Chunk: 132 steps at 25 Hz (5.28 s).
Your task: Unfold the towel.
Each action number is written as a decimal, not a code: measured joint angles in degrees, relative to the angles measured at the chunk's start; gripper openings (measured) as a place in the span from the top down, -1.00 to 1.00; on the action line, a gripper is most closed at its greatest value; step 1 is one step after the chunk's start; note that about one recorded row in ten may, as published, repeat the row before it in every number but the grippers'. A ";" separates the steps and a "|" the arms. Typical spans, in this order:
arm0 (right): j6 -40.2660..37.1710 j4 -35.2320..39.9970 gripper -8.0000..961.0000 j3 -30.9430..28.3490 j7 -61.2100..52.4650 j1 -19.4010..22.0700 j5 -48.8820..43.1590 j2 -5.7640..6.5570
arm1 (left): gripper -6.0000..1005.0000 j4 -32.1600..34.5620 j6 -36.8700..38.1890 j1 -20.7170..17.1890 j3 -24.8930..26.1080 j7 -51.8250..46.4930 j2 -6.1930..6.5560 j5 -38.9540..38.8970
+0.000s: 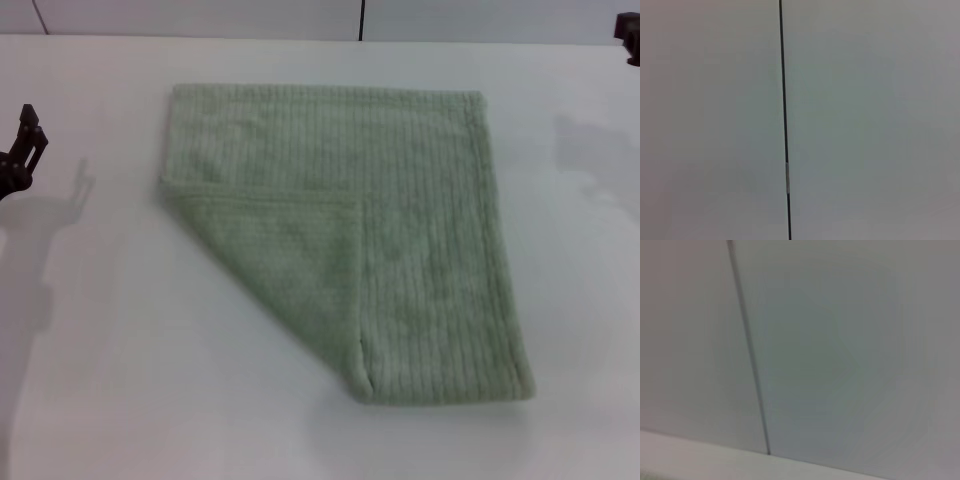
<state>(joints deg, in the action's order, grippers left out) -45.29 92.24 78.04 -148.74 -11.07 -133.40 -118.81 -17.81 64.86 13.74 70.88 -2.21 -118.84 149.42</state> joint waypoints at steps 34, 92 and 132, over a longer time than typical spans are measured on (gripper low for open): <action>-10.56 -23.81 0.98 -5.23 2.56 -23.79 -10.42 0.16 | -0.68 -0.49 -0.53 1.32 -1.00 -0.43 -0.25 -0.54; -3.97 -51.85 0.98 -4.38 10.74 -35.09 -10.38 0.34 | -0.68 -29.21 -22.47 0.30 -11.70 -0.04 2.87 13.12; -0.57 -53.47 0.99 -4.90 11.45 -34.61 -10.31 0.24 | -0.68 -72.42 -100.53 1.10 -7.72 19.36 0.48 14.87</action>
<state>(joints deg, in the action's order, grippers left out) -45.86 38.76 73.14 -137.28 -45.69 -143.71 -118.57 -90.23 -35.67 14.84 63.15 17.15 -118.36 164.29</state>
